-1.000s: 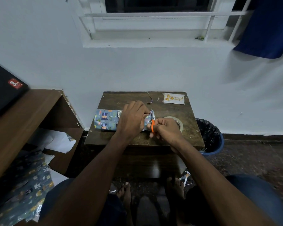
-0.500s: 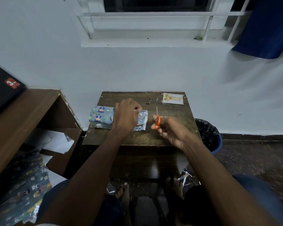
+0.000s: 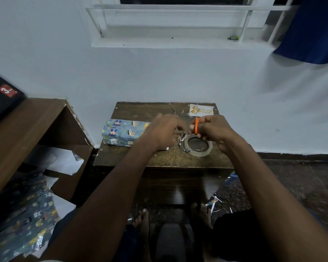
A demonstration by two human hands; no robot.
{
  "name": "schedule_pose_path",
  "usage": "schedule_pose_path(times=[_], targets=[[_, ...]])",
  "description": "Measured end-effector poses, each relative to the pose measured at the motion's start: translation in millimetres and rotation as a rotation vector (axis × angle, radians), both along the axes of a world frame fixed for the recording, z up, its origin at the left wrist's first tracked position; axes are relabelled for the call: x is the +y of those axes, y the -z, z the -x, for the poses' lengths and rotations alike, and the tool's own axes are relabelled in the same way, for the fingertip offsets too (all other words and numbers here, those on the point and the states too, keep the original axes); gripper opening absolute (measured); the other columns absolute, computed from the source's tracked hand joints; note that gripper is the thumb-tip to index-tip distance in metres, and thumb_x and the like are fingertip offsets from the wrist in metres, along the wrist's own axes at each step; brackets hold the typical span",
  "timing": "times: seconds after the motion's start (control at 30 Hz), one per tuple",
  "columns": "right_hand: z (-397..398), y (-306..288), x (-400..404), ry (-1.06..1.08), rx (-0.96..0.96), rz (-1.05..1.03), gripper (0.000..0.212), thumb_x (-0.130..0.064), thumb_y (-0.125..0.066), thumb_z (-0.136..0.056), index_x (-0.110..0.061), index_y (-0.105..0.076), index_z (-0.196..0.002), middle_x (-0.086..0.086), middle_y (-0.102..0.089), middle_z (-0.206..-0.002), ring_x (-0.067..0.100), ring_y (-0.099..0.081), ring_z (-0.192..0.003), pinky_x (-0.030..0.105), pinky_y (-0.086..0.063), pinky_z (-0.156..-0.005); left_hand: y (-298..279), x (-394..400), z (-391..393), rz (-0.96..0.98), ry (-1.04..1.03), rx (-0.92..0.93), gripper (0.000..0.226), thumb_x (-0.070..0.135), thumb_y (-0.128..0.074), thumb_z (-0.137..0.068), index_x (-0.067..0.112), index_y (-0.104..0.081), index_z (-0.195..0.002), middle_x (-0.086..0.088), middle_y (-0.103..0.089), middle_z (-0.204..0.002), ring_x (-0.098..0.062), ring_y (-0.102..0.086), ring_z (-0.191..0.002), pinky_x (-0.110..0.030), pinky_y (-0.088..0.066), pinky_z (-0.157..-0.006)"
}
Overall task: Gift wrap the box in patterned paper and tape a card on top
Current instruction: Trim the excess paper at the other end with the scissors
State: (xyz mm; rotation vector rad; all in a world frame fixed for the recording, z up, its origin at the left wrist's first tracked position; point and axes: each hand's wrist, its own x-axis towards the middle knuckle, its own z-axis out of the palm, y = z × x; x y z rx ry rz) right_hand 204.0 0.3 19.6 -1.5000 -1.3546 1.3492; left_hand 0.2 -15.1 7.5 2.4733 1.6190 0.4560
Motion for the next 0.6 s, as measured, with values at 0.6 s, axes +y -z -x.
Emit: schedule_pose_path(times=[0.6], targets=[[-2.0, 8.1, 15.5, 0.121, -0.114, 0.036, 0.017, 0.008, -0.066, -0.085, 0.014, -0.07, -0.101, 0.01, -0.08, -0.085, 0.006, -0.067, -0.05, 0.025, -0.047, -0.048, 11.0, 19.5, -22.0, -0.058, -0.055, 0.366, 0.019, 0.031, -0.072, -0.093, 0.034, -0.077, -0.111, 0.007, -0.077, -0.103, -0.019, -0.067, -0.1, -0.037, -0.034, -0.096]])
